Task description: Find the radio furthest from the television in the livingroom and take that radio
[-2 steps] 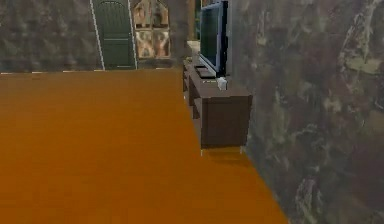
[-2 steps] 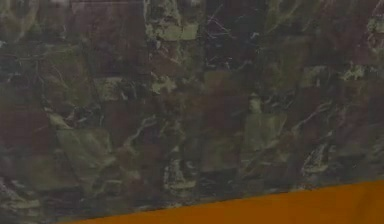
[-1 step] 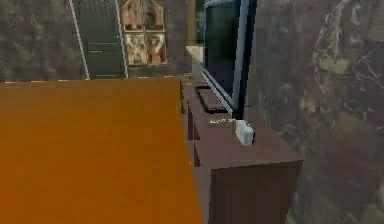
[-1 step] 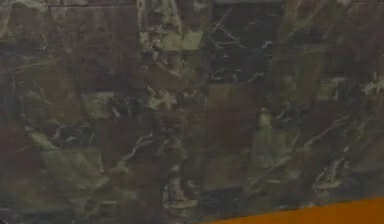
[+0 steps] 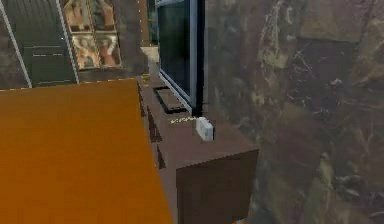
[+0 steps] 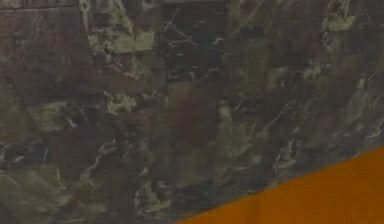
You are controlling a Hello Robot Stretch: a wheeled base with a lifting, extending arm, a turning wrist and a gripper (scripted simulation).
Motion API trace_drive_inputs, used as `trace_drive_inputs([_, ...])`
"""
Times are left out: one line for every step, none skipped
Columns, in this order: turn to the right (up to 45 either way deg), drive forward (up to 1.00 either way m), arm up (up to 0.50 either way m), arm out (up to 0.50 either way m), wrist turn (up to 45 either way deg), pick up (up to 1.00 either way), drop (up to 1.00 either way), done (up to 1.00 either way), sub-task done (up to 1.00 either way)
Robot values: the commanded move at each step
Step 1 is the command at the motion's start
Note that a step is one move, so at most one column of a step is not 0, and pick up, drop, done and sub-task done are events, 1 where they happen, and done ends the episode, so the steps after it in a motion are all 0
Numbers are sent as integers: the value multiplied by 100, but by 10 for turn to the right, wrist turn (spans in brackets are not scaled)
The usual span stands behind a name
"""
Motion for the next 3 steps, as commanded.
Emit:
trace_drive_inputs([0, 25, 0, 0, 0, 0, 0, 0, 0])
trace_drive_inputs([-450, 0, 0, 0, 0, 0, 0, 0, 0])
trace_drive_inputs([0, 15, 0, 0, 0, 0, 0, 0, 0])
